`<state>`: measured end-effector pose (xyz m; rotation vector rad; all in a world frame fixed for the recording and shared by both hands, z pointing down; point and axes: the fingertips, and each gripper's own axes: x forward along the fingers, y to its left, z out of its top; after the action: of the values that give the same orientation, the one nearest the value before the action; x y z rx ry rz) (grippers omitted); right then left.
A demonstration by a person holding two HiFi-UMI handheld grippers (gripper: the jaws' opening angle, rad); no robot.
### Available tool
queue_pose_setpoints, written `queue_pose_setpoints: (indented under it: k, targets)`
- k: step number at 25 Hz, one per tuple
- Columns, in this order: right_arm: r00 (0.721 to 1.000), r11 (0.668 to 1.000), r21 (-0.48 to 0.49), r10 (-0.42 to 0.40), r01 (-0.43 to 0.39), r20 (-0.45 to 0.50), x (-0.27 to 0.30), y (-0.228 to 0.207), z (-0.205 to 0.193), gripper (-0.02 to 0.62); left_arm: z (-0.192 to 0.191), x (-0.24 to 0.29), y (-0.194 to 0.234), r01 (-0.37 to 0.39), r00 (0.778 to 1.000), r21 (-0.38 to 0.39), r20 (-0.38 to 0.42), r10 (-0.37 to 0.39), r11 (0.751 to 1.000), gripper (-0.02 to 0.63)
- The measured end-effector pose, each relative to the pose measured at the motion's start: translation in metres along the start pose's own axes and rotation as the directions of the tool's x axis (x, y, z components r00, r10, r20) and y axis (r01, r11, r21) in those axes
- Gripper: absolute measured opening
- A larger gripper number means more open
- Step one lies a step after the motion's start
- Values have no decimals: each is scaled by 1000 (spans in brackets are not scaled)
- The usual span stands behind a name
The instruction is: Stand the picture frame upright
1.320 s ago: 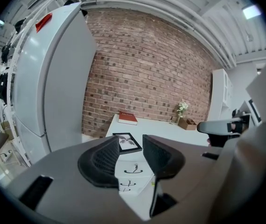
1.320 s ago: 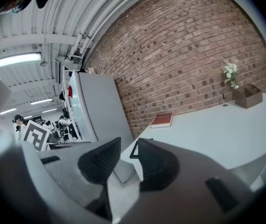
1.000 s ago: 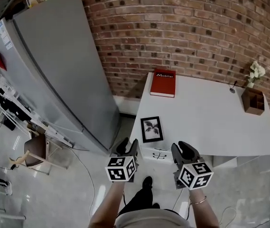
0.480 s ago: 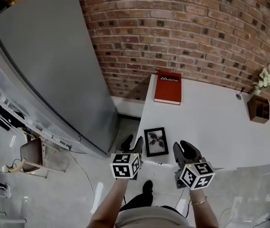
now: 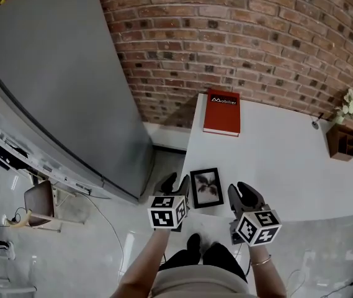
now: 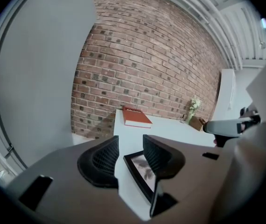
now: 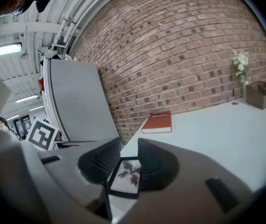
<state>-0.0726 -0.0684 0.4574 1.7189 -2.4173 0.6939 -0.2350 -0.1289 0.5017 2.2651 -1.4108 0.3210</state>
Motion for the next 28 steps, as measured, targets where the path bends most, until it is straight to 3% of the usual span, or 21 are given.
queue_pose_setpoints:
  k: [14, 28]
  targets:
    - [994, 995, 12, 95, -94, -48, 28, -16, 5, 100, -19, 36, -5, -78, 993, -13, -95, 77, 997, 143]
    - [977, 987, 41, 162, -158, -138, 38, -33, -19, 100, -77, 67, -2, -159, 953, -50, -270, 140, 986, 146]
